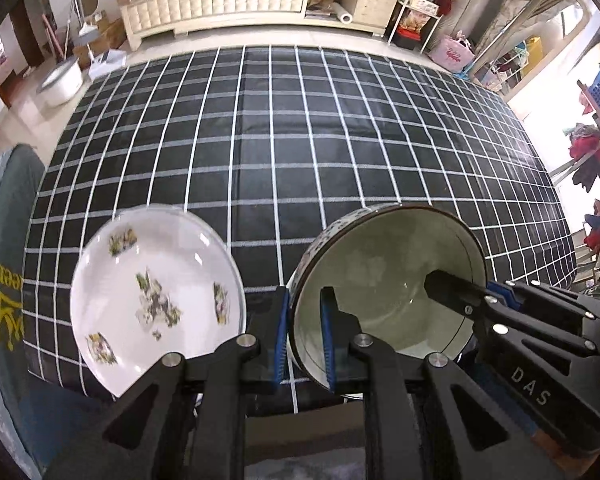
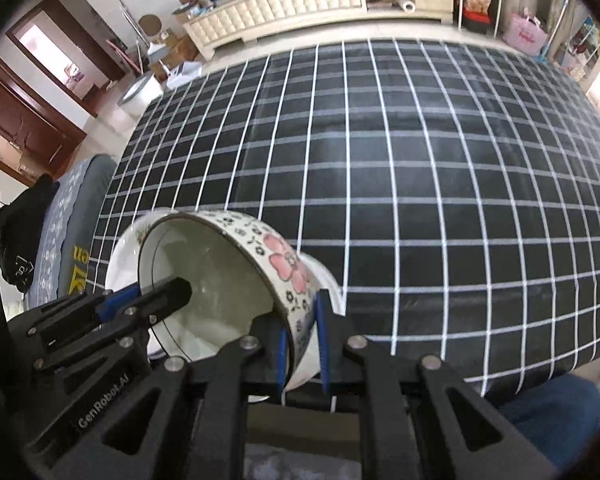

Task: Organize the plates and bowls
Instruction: 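Lift the patterned bowl with the left tool toward the white bowl, then lower the patterned bowl into the white bowl and open left tool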

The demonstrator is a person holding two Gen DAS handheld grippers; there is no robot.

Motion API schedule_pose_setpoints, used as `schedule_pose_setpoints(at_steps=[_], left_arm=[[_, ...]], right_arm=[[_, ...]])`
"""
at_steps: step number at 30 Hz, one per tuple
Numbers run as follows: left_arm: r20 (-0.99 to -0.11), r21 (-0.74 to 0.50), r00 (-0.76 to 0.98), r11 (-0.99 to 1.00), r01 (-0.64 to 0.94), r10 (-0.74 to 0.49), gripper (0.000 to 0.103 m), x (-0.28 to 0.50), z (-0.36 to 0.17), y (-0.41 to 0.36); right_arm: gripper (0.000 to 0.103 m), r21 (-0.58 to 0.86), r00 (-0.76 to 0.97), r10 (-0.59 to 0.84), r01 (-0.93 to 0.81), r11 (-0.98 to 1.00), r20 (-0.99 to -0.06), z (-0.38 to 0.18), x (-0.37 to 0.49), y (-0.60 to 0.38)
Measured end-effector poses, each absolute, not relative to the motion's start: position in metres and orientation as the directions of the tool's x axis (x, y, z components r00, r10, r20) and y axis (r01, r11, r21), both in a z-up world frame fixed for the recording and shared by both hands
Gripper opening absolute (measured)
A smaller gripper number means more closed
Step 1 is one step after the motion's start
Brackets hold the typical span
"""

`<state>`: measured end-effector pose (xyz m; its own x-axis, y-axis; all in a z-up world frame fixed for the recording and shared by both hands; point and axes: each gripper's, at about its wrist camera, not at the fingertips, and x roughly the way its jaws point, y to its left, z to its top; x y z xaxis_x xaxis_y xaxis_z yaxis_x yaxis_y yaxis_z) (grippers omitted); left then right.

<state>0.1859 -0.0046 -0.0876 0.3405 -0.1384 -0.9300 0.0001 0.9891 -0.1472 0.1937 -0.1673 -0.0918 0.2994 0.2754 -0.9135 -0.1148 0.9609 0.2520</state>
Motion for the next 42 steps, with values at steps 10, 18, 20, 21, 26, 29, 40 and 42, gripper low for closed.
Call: schedule_pose_setpoints(at_steps=[10,18,20,21,26,29,40,42], left_arm=[[-0.941,-0.181,0.293,0.983,-0.006,-0.171,0.013,0.178,-0.110,-0.006],[-0.940,-0.198,0.283,0.980,0.008,-0.192,0.013,0.185,-0.113,-0.010],[-0.940,-0.199,0.282,0.980,0.010,-0.194,0.013,0.186,-0.114,-0.012],[-0.940,-0.202,0.280,0.979,0.009,-0.196,0.013,0.187,-0.115,-0.012],[-0.937,-0.207,0.285,0.978,0.011,-0.201,0.013,0.186,-0.117,-0.011],[-0.934,-0.217,0.287,0.976,0.012,-0.211,0.013,0.185,-0.116,-0.008],[-0.921,-0.220,0.321,0.974,0.044,-0.222,0.019,0.178,-0.106,-0.010],[-0.919,-0.219,0.326,0.975,0.040,-0.220,0.019,0.177,-0.104,-0.010]], right_arm=[[0.016,0.227,0.249,0.246,-0.103,0.969,-0.937,-0.108,0.184,-0.154],[0.016,0.184,0.229,0.205,-0.111,0.977,-0.951,-0.115,0.188,-0.158],[0.016,0.190,0.225,0.210,-0.109,0.976,-0.951,-0.116,0.190,-0.160],[0.016,0.196,0.222,0.215,-0.104,0.975,-0.951,-0.116,0.191,-0.161],[0.017,0.179,0.225,0.202,-0.119,0.977,-0.953,-0.118,0.190,-0.159],[0.017,0.161,0.233,0.188,-0.128,0.979,-0.954,-0.118,0.189,-0.156],[0.059,0.094,0.275,0.139,-0.170,0.981,-0.952,-0.108,0.185,-0.153],[0.060,0.093,0.277,0.139,-0.175,0.980,-0.951,-0.107,0.184,-0.152]])
